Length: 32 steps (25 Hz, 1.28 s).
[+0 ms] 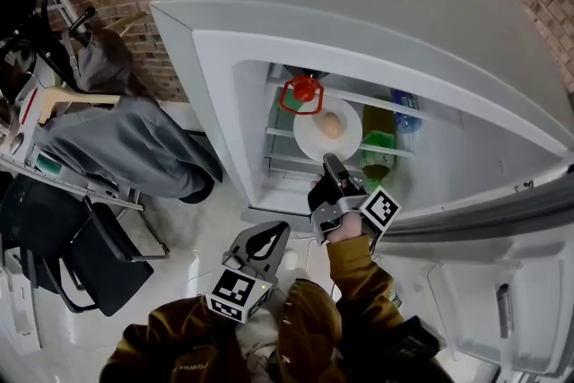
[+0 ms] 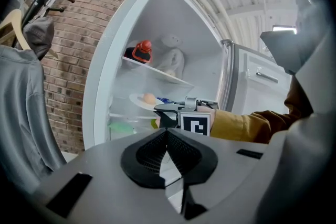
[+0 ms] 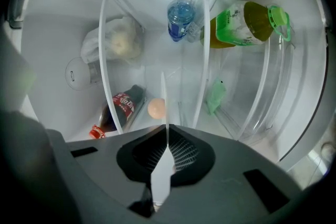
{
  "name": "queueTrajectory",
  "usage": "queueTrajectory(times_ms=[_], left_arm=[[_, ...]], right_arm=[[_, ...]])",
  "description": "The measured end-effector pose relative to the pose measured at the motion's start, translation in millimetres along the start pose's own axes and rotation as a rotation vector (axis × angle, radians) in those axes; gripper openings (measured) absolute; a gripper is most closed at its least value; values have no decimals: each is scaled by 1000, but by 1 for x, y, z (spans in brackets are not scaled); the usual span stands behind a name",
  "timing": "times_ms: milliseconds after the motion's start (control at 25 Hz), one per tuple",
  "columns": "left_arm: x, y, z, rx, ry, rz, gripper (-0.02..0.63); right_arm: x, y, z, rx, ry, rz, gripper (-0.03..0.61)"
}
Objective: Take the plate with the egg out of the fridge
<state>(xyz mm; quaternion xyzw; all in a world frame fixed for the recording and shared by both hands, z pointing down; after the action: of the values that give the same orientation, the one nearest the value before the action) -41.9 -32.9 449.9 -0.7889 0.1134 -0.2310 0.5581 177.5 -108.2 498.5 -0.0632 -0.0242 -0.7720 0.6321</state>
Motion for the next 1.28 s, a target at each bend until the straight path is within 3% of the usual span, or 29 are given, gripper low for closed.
queueTrajectory(times_ms=[1280], left_arm=[[18, -11, 24, -17, -111, -54, 9]], right_arm=[[-94, -21, -37, -93, 121, -12, 15]])
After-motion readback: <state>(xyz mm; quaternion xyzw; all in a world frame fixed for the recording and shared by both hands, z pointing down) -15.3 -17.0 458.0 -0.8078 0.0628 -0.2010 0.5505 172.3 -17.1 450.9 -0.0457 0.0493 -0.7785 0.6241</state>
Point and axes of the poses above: the fingertips, and each gripper's own axes: x forward along the fingers, z to its right, y out of its top, the point moved 8 cm from there along -x, backward along the fingers, and after that the axes turned 4 degrees about -y, right-handed, at the moved point
